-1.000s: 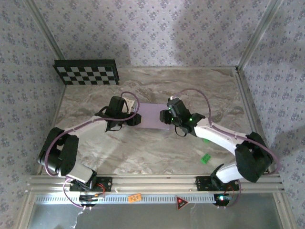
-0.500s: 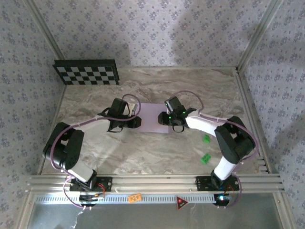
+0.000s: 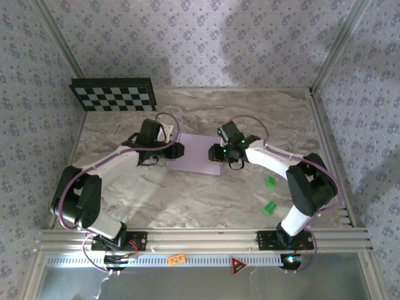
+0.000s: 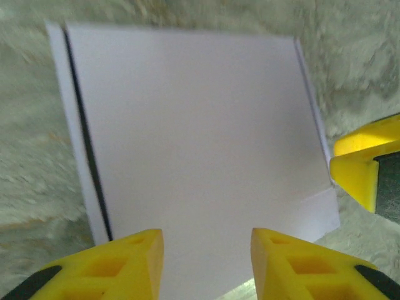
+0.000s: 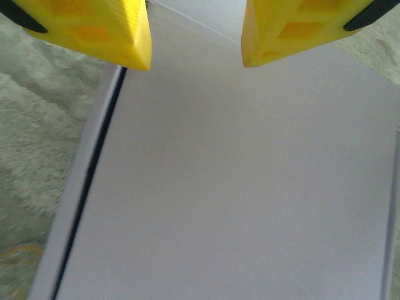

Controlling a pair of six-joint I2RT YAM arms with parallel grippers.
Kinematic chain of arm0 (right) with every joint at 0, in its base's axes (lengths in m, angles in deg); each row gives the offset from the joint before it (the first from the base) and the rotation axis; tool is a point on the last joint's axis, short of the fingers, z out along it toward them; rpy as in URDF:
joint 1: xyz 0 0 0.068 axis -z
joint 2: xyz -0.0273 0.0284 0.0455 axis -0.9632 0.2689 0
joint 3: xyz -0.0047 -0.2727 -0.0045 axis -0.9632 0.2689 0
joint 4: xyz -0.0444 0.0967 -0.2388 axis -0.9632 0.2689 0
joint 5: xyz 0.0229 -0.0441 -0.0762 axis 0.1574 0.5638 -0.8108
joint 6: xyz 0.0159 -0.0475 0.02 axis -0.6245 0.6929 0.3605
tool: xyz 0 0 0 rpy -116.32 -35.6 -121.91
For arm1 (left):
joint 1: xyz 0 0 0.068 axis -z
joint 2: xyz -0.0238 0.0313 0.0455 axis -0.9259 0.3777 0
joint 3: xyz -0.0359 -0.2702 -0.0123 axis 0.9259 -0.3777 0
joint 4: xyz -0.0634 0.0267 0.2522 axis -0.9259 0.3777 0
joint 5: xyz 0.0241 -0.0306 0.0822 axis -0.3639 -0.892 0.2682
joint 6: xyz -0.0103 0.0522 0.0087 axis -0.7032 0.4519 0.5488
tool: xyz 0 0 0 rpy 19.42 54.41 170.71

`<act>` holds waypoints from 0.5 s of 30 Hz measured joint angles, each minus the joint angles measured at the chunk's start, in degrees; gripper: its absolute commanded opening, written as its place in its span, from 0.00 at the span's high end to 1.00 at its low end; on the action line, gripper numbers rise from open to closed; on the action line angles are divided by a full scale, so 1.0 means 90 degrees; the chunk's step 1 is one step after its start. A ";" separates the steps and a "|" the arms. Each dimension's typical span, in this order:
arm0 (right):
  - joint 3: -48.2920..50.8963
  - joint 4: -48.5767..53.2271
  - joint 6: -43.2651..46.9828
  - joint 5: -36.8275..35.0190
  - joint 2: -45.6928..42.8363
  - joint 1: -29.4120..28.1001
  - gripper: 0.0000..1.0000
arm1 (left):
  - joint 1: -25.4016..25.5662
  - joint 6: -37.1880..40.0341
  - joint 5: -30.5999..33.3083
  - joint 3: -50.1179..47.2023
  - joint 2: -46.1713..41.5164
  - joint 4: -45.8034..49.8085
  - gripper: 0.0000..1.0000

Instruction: Fold the paper box

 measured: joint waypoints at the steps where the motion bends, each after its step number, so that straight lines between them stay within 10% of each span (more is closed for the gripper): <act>1: -0.0070 0.0075 0.0051 0.0024 -0.0041 0.0090 0.54 | -0.0070 0.0027 0.0017 0.0097 -0.0058 0.0056 0.54; 15: -0.0206 0.0532 0.0333 0.0384 0.0352 0.0656 0.53 | -0.0296 0.0406 -0.0155 0.0746 0.1163 0.0908 0.50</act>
